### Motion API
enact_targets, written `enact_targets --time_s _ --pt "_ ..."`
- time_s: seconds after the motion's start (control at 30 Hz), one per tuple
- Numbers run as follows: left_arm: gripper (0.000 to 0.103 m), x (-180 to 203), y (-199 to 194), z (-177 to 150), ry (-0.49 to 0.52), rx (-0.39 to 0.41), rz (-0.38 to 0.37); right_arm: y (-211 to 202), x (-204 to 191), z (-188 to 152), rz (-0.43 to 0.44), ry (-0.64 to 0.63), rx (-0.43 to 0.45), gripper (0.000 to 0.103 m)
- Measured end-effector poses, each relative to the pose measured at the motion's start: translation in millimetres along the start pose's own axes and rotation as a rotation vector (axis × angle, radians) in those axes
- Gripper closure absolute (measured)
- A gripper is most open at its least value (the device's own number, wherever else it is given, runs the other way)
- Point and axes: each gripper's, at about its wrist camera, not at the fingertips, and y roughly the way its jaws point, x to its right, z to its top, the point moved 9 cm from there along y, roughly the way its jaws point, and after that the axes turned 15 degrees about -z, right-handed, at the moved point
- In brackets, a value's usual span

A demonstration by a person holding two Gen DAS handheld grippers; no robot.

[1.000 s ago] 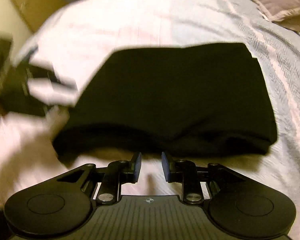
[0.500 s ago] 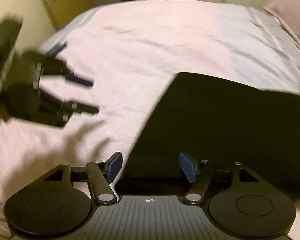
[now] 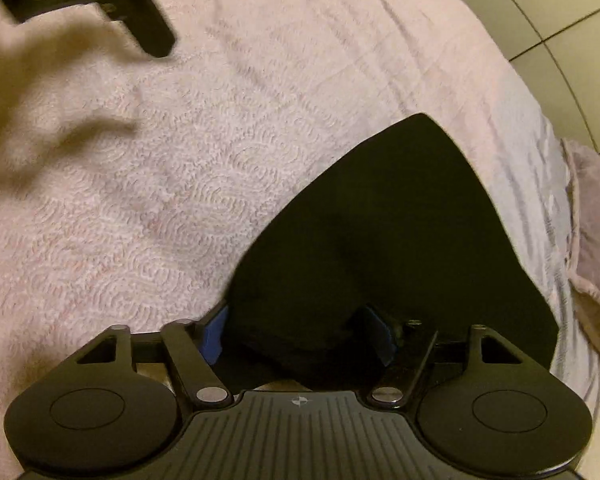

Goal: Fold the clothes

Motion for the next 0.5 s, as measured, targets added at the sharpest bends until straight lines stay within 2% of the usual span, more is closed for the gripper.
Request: enact_targets --time_s 0.03,0.07,0.2,0.3,0.4,0.43,0.5 --pt "0.049 2 -2 0 0.011 0.006 -0.008 -3 4 -2 0.015 0.015 0.000 0.071" --pt "0.049 3 -3 0 0.018 0.012 -0.015 -6 7 -3 0.028 0.029 0.001 0.081" --pt "0.049 2 -3 7 0.043 0.031 -0.037 -36 24 -20 0.031 0.034 0.009 0.086" --pt "0.049 7 0 19 0.091 0.047 -0.053 -51 33 -47 0.034 0.044 -0.035 0.087" --pt "0.049 23 10 34 0.268 0.042 -0.036 -69 31 -74 0.034 0.048 -0.070 0.087" --pt "0.048 31 17 37 0.369 0.029 -0.018 -74 31 -81 0.036 0.053 -0.078 0.087" --pt "0.041 53 36 38 0.645 -0.001 0.022 -84 31 -92 0.039 0.072 -0.086 0.087"
